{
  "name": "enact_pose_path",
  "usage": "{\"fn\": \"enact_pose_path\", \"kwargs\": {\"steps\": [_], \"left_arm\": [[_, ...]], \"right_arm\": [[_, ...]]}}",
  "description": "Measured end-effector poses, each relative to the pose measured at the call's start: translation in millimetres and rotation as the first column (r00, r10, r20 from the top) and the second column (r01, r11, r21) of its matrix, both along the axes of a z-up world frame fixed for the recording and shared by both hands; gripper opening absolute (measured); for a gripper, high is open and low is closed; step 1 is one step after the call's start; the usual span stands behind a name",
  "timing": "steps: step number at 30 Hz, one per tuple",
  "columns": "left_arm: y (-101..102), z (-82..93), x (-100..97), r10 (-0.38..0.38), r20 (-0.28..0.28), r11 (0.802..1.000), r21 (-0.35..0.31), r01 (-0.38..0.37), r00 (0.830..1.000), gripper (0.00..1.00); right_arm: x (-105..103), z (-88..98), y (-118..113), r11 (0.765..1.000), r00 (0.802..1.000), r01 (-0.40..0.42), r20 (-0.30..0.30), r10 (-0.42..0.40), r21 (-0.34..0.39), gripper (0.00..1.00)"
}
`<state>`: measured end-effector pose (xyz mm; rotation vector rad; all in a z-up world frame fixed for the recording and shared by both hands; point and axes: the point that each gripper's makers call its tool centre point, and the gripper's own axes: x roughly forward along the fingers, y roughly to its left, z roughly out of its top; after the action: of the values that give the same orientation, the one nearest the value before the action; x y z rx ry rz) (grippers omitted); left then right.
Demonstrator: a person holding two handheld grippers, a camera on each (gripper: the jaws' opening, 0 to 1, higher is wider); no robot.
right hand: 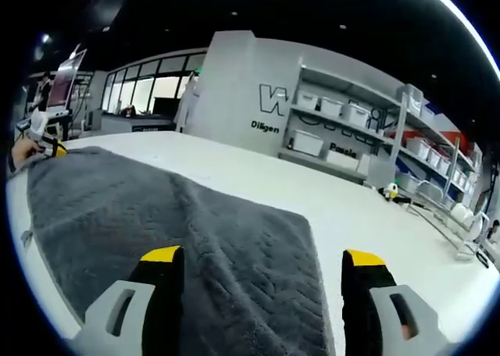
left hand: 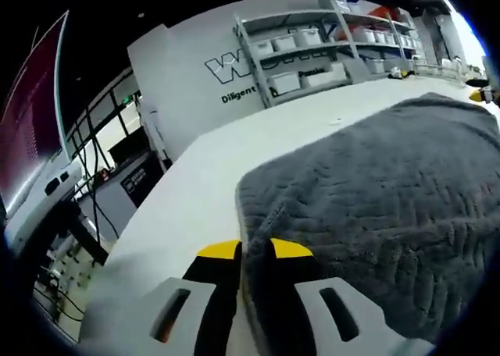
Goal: Open the folded towel by lifting each exposed corner and separating the folded layers until the towel lies flat within the target outline without major curled edges
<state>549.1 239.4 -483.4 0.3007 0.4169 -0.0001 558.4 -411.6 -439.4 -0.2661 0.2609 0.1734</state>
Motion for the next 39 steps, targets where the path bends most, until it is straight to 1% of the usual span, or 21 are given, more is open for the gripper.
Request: {"fn": "enact_pose_path", "kwargs": {"steps": [3,6,8,10,12,13,15,16,18,19,20,21,22,24,25,27,30,32,35,36,39], "left_arm": [[1,8.2,-3.7,0.019,0.012,1.0,-0.019,-0.019,1.0,0.18],[-6,23.4,-3.5,0.01,0.062,1.0,-0.024,-0.008,0.998,0.2],[-18,32.2,-3.3,-0.02,0.093,0.998,-0.052,0.025,0.995,0.24],[-35,39.4,-2.6,-0.075,0.125,0.99,-0.109,0.089,0.989,0.25],[-51,44.3,-2.1,-0.133,0.144,0.975,-0.158,0.155,0.981,0.28],[-61,45.1,-3.1,-0.16,0.144,0.963,-0.193,0.187,0.977,0.31],[-72,43.0,-4.9,-0.202,0.129,0.947,-0.228,0.227,0.971,0.35],[-78,42.3,-5.9,-0.223,0.123,0.938,-0.242,0.248,0.967,0.39],[-90,46.2,-6.6,-0.259,0.146,0.916,-0.276,0.291,0.955,0.45],[-99,48.9,-9.0,-0.294,0.152,0.897,-0.298,0.327,0.944,0.5],[-105,51.5,-9.9,-0.315,0.163,0.885,-0.305,0.351,0.935,0.55],[-110,52.9,-11.5,-0.334,0.167,0.877,-0.307,0.371,0.928,0.59],[-111,53.2,-11.9,-0.337,0.167,0.875,-0.307,0.374,0.927,0.65],[-122,55.3,-13.7,-0.375,0.17,0.864,-0.293,0.41,0.911,0.74],[-124,55.3,-13.6,-0.388,0.167,0.863,-0.28,0.421,0.906,0.79],[-129,55.2,-15.2,-0.403,0.161,0.86,-0.27,0.433,0.901,0.85],[-138,57.0,-19.2,-0.431,0.159,0.85,-0.261,0.459,0.888,0.93],[-143,60.6,-20.0,-0.443,0.172,0.85,-0.232,0.473,0.88,0.99],[-149,64.3,-23.1,-0.465,0.178,0.843,-0.209,0.496,0.867,0.99],[-151,66.7,-24.4,-0.476,0.188,0.836,-0.209,0.508,0.859,0.99],[-153,68.0,-26.0,-0.482,0.192,0.83,-0.212,0.515,0.855,0.99]], "right_arm": [[-1,0.8,2,1.0,1.0,-0.004,0.004,0.004,0.001,0.83],[-1,1.3,2,1.0,1.0,-0.007,0.007,0.007,0.003,0.84],[-1,0.9,3,1.0,1.0,-0.01,0.007,0.01,0.003,0.84],[0,0.5,4,1.0,1.0,-0.017,0.007,0.017,0.002,0.84],[0,1.1,9,0.999,0.999,-0.041,0.012,0.04,0.03,0.84],[0,2.6,14,0.996,0.998,-0.062,0.02,0.061,0.066,0.84],[0,4.1,16,0.993,0.997,-0.076,0.026,0.074,0.088,0.84],[0,4.3,17,0.992,0.997,-0.081,0.027,0.079,0.092,0.84],[0,4.3,20,0.991,0.996,-0.091,0.031,0.088,0.095,0.85],[0,2.9,25,0.99,0.994,-0.11,0.032,0.107,0.085,0.85],[0,1.3,29,0.989,0.992,-0.124,0.03,0.122,0.081,0.85],[0,-0.6,34,0.987,0.99,-0.138,0.027,0.137,0.079,0.85],[0,-1.4,35,0.986,0.989,-0.145,0.025,0.143,0.079,0.86],[-1,-6.8,51,0.975,0.979,-0.205,0.011,0.204,0.083,0.87],[-2,-8.4,59,0.968,0.972,-0.235,0.008,0.236,0.083,0.87],[-4,-10.3,70,0.959,0.962,-0.272,0.007,0.273,0.079,0.88],[-5,-12.0,84,0.945,0.948,-0.319,0.006,0.319,0.065,0.89],[-4,-14.8,91,0.935,0.938,-0.345,-0.005,0.346,0.079,0.9],[1,-17.4,98,0.925,0.929,-0.364,-0.025,0.369,0.106,0.9],[4,-17.0,98,0.925,0.929,-0.364,-0.028,0.369,0.105,0.9],[11,-18.5,100,0.923,0.925,-0.372,-0.05,0.378,0.098,0.9]]}}
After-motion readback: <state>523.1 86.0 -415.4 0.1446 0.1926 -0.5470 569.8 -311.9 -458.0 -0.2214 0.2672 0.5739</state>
